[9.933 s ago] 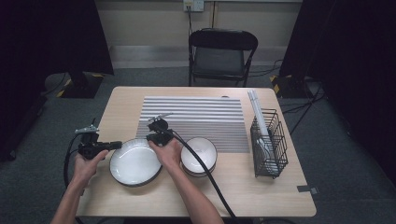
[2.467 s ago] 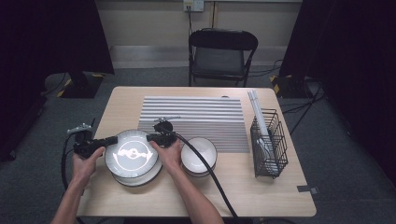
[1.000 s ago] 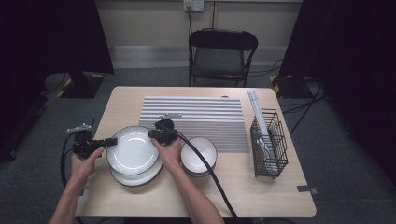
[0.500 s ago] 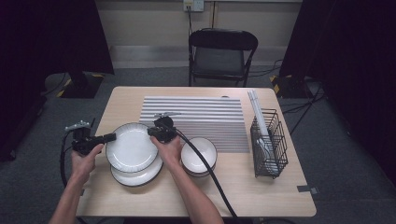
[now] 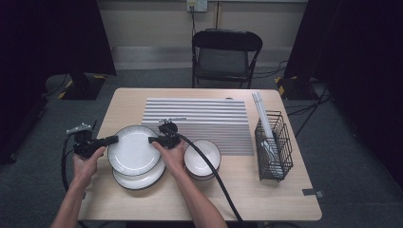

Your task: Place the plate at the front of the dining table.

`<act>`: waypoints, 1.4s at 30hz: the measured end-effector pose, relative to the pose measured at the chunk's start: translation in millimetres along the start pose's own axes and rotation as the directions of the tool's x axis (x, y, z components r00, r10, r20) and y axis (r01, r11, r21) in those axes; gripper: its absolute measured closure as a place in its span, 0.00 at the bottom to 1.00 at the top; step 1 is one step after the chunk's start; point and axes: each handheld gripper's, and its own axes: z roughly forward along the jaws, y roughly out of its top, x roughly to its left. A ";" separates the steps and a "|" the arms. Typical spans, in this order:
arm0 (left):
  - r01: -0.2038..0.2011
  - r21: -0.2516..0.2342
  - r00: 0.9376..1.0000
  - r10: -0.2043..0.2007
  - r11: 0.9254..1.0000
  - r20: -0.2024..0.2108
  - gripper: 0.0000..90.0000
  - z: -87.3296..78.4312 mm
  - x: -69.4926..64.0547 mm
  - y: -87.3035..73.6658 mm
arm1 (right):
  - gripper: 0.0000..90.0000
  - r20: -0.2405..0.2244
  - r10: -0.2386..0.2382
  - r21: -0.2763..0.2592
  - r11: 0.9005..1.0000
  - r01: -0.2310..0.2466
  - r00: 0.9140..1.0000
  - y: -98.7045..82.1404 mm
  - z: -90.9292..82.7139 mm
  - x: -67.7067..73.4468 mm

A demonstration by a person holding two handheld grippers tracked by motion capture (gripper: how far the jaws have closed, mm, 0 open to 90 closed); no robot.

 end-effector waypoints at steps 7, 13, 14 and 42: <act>0.017 0.004 1.000 -0.017 1.000 0.019 0.93 -1.2 2.2 -1.2 | 0.87 -0.016 0.051 -0.019 0.999 -0.051 0.999 -0.8 -2.7 -4.4; 0.019 0.012 0.999 -0.019 1.000 0.050 0.86 -8.6 3.6 -6.2 | 0.89 -0.010 0.048 -0.031 0.998 -0.049 0.999 -0.5 -3.7 -4.5; 0.019 0.012 0.999 -0.019 1.000 0.050 0.86 -8.6 3.6 -6.2 | 0.89 -0.010 0.048 -0.033 0.998 -0.049 0.999 -0.7 -3.7 -4.3; 0.030 0.051 1.000 -0.030 0.998 -0.002 0.90 -9.7 3.2 -3.9 | 0.94 0.028 0.023 -0.108 0.994 -0.020 0.999 2.5 -7.6 -4.6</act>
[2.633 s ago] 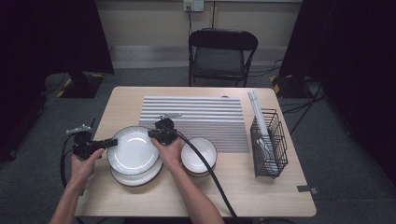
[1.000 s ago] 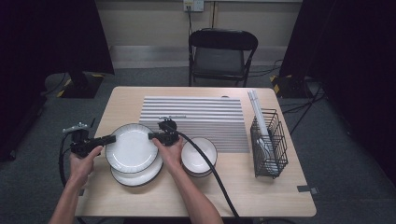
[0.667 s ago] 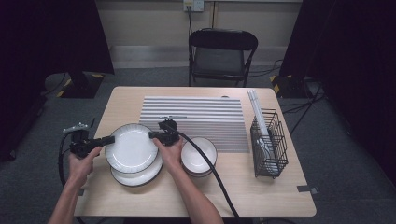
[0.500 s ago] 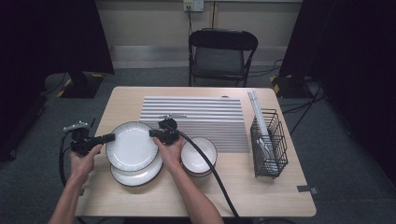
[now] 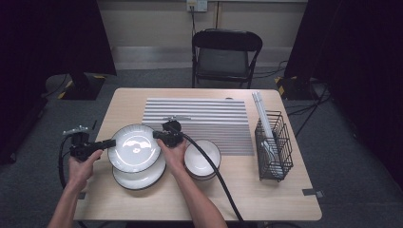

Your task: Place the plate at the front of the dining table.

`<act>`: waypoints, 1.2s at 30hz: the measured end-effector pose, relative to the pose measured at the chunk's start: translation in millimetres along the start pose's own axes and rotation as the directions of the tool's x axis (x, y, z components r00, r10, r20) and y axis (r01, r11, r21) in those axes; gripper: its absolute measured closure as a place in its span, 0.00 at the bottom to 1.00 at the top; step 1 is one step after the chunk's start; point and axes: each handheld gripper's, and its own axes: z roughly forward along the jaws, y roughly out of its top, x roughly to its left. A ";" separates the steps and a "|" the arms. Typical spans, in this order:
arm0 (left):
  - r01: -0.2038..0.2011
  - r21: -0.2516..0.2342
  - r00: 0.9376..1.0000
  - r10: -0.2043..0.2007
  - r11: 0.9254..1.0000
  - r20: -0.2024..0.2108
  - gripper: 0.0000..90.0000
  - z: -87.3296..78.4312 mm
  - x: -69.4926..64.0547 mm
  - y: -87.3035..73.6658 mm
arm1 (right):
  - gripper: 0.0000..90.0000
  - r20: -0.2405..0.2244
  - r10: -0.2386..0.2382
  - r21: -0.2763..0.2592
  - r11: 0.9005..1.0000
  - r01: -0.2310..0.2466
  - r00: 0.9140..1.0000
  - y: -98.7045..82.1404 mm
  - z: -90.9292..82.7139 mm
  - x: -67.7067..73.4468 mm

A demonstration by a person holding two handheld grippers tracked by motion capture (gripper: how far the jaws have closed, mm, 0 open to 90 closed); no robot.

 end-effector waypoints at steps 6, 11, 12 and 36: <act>-0.022 -0.003 1.000 0.022 1.000 -0.015 0.91 0.2 -2.7 0.4 | 0.93 0.004 -0.007 0.001 1.000 0.007 1.000 -0.5 -0.2 0.9; -0.032 -0.013 0.999 0.031 0.999 -0.036 0.95 1.8 -8.8 1.7 | 0.91 -0.012 -0.005 0.032 0.999 0.005 1.000 -2.7 1.7 2.0; -0.035 -0.012 0.999 0.035 0.999 -0.039 0.95 2.0 -9.0 2.2 | 0.90 -0.013 0.001 0.035 0.999 0.000 1.000 -2.9 1.6 2.1; 0.003 0.014 1.000 -0.003 1.000 0.021 0.93 4.9 -2.7 -0.3 | 0.91 -0.035 0.024 0.072 0.997 -0.022 0.999 -4.1 4.2 1.1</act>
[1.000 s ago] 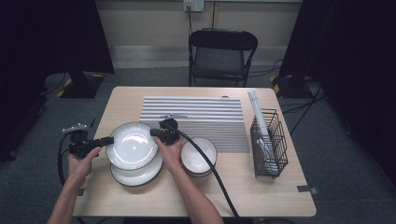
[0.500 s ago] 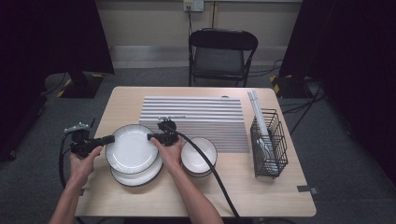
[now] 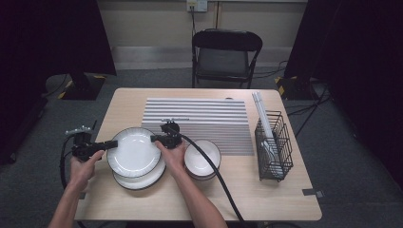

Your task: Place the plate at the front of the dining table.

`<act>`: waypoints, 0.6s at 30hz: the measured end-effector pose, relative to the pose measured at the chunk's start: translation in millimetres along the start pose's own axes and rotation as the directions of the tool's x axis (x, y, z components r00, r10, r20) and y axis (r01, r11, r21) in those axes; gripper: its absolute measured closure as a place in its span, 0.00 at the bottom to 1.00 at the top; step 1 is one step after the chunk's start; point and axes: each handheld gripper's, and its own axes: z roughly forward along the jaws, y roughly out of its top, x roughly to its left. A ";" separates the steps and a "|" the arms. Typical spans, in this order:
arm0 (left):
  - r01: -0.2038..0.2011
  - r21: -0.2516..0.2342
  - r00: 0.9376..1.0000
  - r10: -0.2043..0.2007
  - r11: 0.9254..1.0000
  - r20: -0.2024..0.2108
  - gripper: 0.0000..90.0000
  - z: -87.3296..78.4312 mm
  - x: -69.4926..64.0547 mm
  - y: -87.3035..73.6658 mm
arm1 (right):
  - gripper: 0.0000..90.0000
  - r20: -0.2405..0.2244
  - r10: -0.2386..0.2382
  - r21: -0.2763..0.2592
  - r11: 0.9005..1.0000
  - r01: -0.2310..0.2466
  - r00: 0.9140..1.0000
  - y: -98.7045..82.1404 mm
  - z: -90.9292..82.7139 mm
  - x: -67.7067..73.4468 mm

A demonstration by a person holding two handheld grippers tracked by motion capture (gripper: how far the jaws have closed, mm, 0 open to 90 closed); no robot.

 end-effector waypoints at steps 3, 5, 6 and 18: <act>-0.002 -0.007 1.000 0.002 1.000 -0.002 0.94 1.1 1.0 1.6 | 0.91 0.006 -0.004 -0.011 1.000 0.004 1.000 1.3 -0.5 0.4; 0.000 -0.015 1.000 0.000 1.000 -0.001 0.94 1.7 1.0 2.5 | 0.90 0.011 -0.013 -0.022 1.000 0.014 1.000 2.8 -0.3 0.6; 0.000 -0.015 1.000 0.000 1.000 -0.001 0.94 1.7 1.0 2.5 | 0.90 0.011 -0.013 -0.022 1.000 0.014 1.000 2.8 -0.3 0.6; 0.013 -0.046 1.000 -0.012 0.999 0.012 0.92 1.4 4.1 4.9 | 0.90 0.020 -0.030 -0.052 0.998 0.031 0.999 5.3 1.6 1.2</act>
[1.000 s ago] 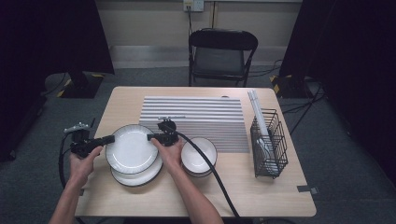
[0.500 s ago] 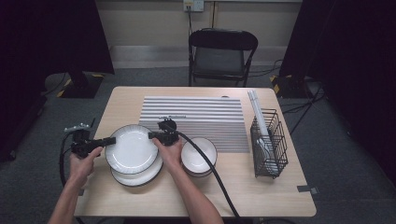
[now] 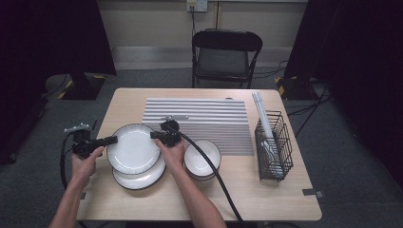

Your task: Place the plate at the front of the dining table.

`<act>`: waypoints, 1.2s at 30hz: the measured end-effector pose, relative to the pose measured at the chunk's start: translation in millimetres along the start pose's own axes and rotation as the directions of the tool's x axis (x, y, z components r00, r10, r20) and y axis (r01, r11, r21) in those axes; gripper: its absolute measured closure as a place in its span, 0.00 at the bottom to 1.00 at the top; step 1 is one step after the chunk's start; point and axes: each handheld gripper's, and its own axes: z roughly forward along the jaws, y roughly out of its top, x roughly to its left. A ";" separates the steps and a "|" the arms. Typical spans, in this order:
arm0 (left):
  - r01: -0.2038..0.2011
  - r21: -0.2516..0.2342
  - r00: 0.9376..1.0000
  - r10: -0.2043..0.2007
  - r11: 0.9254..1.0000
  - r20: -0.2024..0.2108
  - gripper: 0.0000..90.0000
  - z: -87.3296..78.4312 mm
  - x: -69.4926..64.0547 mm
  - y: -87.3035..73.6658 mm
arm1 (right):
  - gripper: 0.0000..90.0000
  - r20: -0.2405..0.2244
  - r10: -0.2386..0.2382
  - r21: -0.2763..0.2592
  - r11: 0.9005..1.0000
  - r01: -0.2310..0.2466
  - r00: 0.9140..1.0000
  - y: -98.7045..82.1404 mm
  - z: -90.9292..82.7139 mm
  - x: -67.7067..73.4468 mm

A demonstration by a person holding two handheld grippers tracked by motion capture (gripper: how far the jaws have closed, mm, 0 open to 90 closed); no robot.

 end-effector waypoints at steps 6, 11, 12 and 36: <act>-0.003 0.046 1.000 0.003 0.999 -0.010 0.85 -6.1 -4.0 -6.9 | 0.90 0.002 0.005 -0.002 1.000 -0.005 1.000 -1.0 -0.6 0.1; -0.002 0.055 1.000 0.003 0.998 -0.022 0.90 -5.2 -3.9 -7.5 | 0.91 -0.004 0.005 0.007 1.000 -0.005 1.000 -1.5 -1.9 -1.0; -0.002 0.055 1.000 0.003 0.998 -0.022 0.91 -5.2 -3.9 -7.5 | 0.91 -0.004 0.005 0.007 1.000 -0.005 1.000 -1.5 -1.9 -1.0; -0.007 -0.002 1.000 0.007 1.000 -0.008 0.95 -5.4 0.4 -1.9 | 0.92 -0.084 0.067 0.037 0.997 -0.064 0.994 -5.1 -2.6 -4.3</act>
